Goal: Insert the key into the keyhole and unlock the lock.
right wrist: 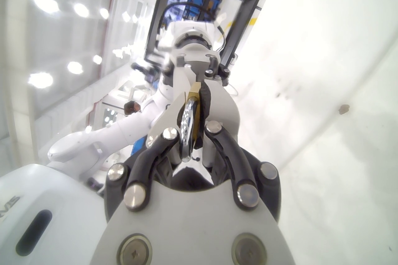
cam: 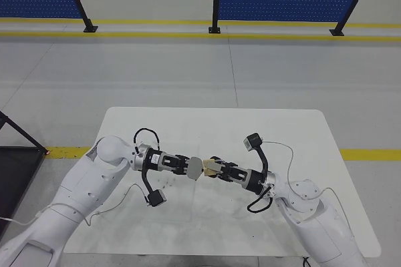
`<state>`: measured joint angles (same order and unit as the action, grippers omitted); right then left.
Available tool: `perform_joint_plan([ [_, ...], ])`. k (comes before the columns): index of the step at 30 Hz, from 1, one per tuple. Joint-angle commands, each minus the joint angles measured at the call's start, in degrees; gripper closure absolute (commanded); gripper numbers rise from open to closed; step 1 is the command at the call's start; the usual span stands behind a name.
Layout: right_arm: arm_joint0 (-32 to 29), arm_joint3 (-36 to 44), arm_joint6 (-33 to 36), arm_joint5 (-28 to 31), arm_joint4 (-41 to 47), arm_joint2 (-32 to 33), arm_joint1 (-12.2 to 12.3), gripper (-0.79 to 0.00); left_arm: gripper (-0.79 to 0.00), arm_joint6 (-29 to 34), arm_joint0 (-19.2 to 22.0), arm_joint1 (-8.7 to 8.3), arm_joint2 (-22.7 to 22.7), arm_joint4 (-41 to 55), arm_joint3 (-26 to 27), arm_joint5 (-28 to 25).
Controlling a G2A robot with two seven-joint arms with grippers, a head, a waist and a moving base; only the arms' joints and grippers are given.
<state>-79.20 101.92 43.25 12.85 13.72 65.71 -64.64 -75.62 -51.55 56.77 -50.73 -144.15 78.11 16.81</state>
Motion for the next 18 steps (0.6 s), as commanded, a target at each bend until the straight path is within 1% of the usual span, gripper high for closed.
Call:
perform_joint_plan([
  [1, 0.00, 0.00, 0.00, 0.00, 0.00, 0.00, 0.00, 0.000, -0.785, -0.36, -0.18, -0.16, -0.50, 0.29, 0.21, -0.08],
  [5, 0.00, 0.00, 0.00, 0.00, 0.00, 0.00, 0.00, 0.000, -0.785, -0.83, -1.07, -0.76, -2.31, 0.86, 1.23, -0.56],
  [7, 0.00, 0.00, 0.00, 0.00, 0.00, 0.00, 0.00, 0.000, -0.785, -0.75, -1.78, -1.19, -3.46, 0.98, 1.97, -2.02],
  [8, 0.00, 0.00, 0.00, 0.00, 0.00, 0.00, 0.00, 0.000, -0.785, -0.52, -2.19, -1.43, -4.09, 1.11, 2.51, -3.17],
  [10, 0.00, 0.00, 0.00, 0.00, 0.00, 0.00, 0.00, 0.000, -0.785, 0.95, -3.39, -1.88, -5.39, 2.62, 3.36, -7.26],
  [13, 0.00, 0.00, 0.00, 0.00, 0.00, 0.00, 0.00, 0.000, -0.785, 3.76, -5.12, -2.49, -6.85, 4.46, 4.68, -15.05],
  [15, 0.00, 0.00, 0.00, 0.00, 0.00, 0.00, 0.00, 0.000, -0.785, 5.10, -6.46, -2.67, -7.65, 8.03, 5.51, -19.33],
  [18, 0.00, 0.00, 0.00, 0.00, 0.00, 0.00, 0.00, 0.000, -0.785, 5.10, -6.46, -2.67, -7.65, 8.03, 5.51, -19.33],
])
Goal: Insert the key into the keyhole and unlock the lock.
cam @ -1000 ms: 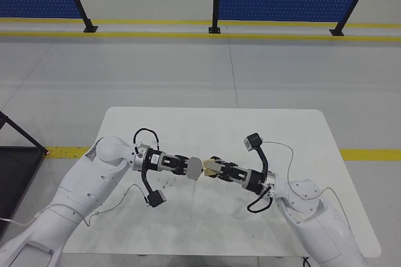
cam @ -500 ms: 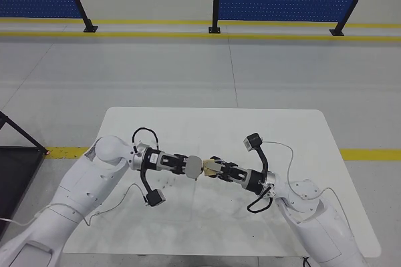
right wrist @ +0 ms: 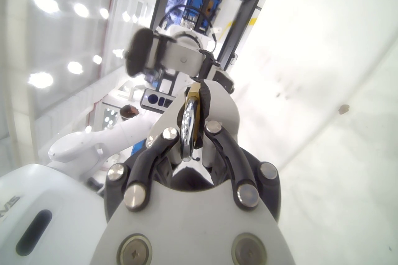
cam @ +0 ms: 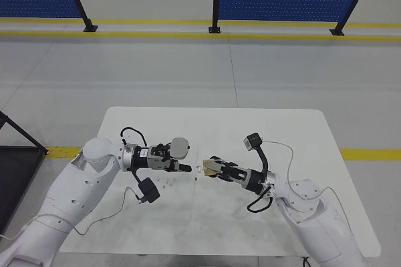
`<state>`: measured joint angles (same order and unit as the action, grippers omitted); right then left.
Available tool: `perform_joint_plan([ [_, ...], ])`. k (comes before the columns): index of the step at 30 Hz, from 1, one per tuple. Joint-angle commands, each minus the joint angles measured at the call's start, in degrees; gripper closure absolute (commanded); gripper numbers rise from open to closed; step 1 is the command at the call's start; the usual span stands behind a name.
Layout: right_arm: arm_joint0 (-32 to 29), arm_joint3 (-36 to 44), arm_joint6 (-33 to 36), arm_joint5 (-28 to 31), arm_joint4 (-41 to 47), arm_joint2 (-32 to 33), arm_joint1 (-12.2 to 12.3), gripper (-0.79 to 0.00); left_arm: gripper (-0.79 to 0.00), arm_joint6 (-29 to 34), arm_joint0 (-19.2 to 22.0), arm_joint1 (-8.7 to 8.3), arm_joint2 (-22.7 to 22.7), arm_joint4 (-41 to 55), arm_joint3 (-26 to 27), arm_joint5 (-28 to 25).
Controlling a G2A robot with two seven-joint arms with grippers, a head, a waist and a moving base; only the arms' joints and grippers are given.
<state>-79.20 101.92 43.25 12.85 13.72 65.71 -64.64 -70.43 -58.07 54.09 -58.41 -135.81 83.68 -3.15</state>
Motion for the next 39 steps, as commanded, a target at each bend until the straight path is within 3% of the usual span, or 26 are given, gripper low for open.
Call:
perform_joint_plan([
  [1, 0.00, 0.00, 0.00, 0.00, 0.00, 0.00, 0.00, 0.000, -0.785, -0.09, 0.06, 0.01, 0.04, -0.30, -0.05, 0.62],
  [9, 0.00, 0.00, 0.00, 0.00, 0.00, 0.00, 0.00, 0.000, -0.785, 0.64, 0.05, 0.02, -0.16, -0.19, -0.04, 0.95],
  [13, 0.00, 0.00, 0.00, 0.00, 0.00, 0.00, 0.00, 0.000, -0.785, 6.22, -1.13, 0.26, -2.77, 9.35, -0.11, -0.88],
  [18, 0.00, 0.00, 0.00, 0.00, 0.00, 0.00, 0.00, 0.000, -0.785, 14.45, -2.44, 0.16, -4.32, 15.21, 1.02, -10.01],
  [23, 0.00, 0.00, 0.00, 0.00, 0.00, 0.00, 0.00, 0.000, -0.785, 24.94, -4.05, 0.00, -5.59, 24.59, 3.73, -25.70],
  [26, 0.00, 0.00, 0.00, 0.00, 0.00, 0.00, 0.00, 0.000, -0.785, 33.28, -5.04, -0.29, -6.58, 30.18, 4.88, -36.74],
  [29, 0.00, 0.00, 0.00, 0.00, 0.00, 0.00, 0.00, 0.000, -0.785, 43.80, -6.13, -0.49, -8.30, 36.76, 5.13, -44.61],
  [32, 0.00, 0.00, 0.00, 0.00, 0.00, 0.00, 0.00, 0.000, -0.785, 54.15, -7.33, -0.24, -9.65, 46.21, 5.82, -47.04],
  [35, 0.00, 0.00, 0.00, 0.00, 0.00, 0.00, 0.00, 0.000, -0.785, 62.79, -8.29, 0.21, -10.33, 56.81, 5.83, -46.03],
  [36, 0.00, 0.00, 0.00, 0.00, 0.00, 0.00, 0.00, 0.000, -0.785, 64.87, -8.35, 0.43, -10.27, 61.19, 5.98, -45.69],
  [39, 0.00, 0.00, 0.00, 0.00, 0.00, 0.00, 0.00, 0.000, -0.785, 65.54, -8.27, 0.48, -10.24, 62.19, 6.17, -45.54],
])
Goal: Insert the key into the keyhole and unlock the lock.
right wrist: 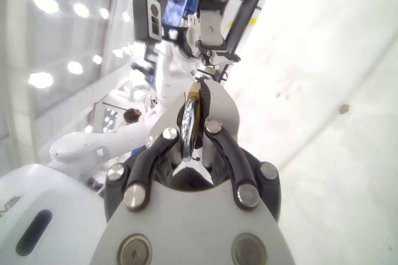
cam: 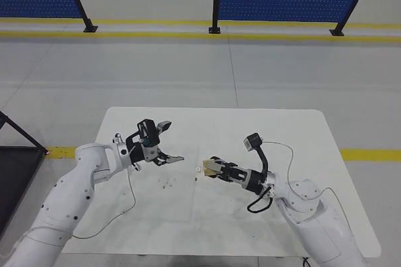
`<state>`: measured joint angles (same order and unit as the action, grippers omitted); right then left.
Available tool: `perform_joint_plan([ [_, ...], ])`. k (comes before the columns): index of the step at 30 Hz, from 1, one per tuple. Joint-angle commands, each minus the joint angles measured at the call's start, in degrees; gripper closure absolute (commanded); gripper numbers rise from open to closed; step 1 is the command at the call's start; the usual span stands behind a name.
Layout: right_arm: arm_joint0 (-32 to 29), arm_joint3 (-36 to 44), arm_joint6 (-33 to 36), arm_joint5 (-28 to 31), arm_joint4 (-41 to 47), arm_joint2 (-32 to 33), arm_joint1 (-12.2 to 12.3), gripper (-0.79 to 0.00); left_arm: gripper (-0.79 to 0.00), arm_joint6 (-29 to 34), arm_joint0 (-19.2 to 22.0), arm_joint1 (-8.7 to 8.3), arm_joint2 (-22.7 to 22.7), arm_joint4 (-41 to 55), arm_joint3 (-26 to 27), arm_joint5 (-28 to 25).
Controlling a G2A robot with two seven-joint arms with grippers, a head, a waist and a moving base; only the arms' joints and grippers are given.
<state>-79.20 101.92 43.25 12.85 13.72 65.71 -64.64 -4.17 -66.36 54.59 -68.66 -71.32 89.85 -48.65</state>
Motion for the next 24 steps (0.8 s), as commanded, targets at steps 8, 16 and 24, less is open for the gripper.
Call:
perform_joint_plan([
  [8, 0.00, 0.00, 0.00, 0.00, 0.00, 0.00, 0.00, 0.000, -0.785, 1.06, -0.92, 0.06, 0.39, -0.09, -0.08, -0.13],
  [16, 0.00, 0.00, 0.00, 0.00, 0.00, 0.00, 0.00, 0.000, -0.785, 19.63, -2.64, 0.54, 0.78, 38.14, 0.51, 7.20],
  [24, 0.00, 0.00, 0.00, 0.00, 0.00, 0.00, 0.00, 0.000, -0.785, 41.60, -3.39, -0.09, 0.49, 64.10, 4.59, 18.94],
])
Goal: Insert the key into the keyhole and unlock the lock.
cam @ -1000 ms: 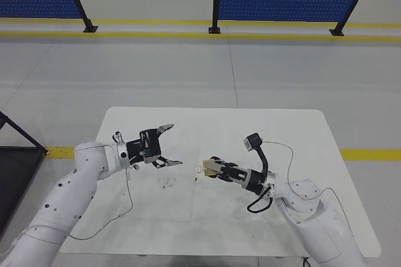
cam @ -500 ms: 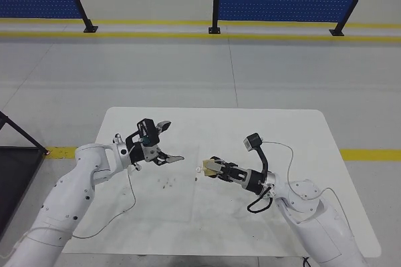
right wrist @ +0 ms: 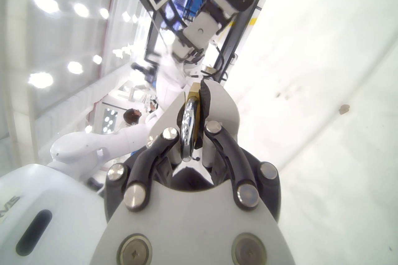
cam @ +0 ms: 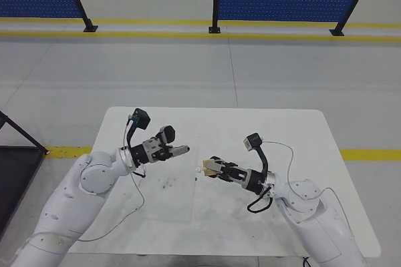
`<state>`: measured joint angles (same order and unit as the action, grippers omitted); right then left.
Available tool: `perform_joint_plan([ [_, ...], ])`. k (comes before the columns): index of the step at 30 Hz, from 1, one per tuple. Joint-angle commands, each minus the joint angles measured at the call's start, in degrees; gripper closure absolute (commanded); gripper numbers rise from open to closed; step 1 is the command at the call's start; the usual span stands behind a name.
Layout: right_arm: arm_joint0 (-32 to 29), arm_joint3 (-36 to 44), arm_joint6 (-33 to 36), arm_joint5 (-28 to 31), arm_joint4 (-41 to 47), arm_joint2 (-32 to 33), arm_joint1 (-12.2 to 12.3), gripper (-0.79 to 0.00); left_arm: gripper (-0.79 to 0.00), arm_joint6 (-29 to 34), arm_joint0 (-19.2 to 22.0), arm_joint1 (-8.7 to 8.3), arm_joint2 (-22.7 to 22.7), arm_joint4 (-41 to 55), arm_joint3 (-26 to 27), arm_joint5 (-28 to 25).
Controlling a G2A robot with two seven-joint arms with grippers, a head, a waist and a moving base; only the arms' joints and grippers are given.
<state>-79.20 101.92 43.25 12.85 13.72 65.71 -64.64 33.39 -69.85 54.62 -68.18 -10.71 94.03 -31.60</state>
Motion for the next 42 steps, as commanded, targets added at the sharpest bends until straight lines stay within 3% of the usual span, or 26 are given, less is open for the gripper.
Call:
perform_joint_plan([
  [1, 0.00, 0.00, 0.00, 0.00, 0.00, 0.00, 0.00, 0.000, -0.785, 6.32, 0.28, -0.26, -0.31, 4.99, 0.64, 2.76],
  [8, 0.00, 0.00, 0.00, 0.00, 0.00, 0.00, 0.00, 0.000, -0.785, 14.58, 0.13, -0.66, -1.32, 12.62, 2.13, 6.71],
  [17, 0.00, 0.00, 0.00, 0.00, 0.00, 0.00, 0.00, 0.000, -0.785, 14.58, 0.13, -0.66, -1.32, 12.62, 2.13, 6.71],
  [19, 0.00, 0.00, 0.00, 0.00, 0.00, 0.00, 0.00, 0.000, -0.785, 13.14, -1.43, -0.29, -0.25, 17.94, 2.21, 7.21],
  [27, 0.00, 0.00, 0.00, 0.00, 0.00, 0.00, 0.00, 0.000, -0.785, 12.44, -3.13, 0.43, 1.59, 24.80, 0.13, -0.82],
  [32, 0.00, 0.00, 0.00, 0.00, 0.00, 0.00, 0.00, 0.000, -0.785, 12.85, -3.36, 0.70, 2.61, 25.19, -0.63, -2.17],
  [38, 0.00, 0.00, 0.00, 0.00, 0.00, 0.00, 0.00, 0.000, -0.434, 12.47, -3.31, 1.21, 4.22, 26.92, -1.65, -2.33],
  [42, 0.00, 0.00, 0.00, 0.00, 0.00, 0.00, 0.00, 0.000, -0.329, 12.71, -3.19, 1.38, 4.53, 27.14, -1.88, -2.70],
])
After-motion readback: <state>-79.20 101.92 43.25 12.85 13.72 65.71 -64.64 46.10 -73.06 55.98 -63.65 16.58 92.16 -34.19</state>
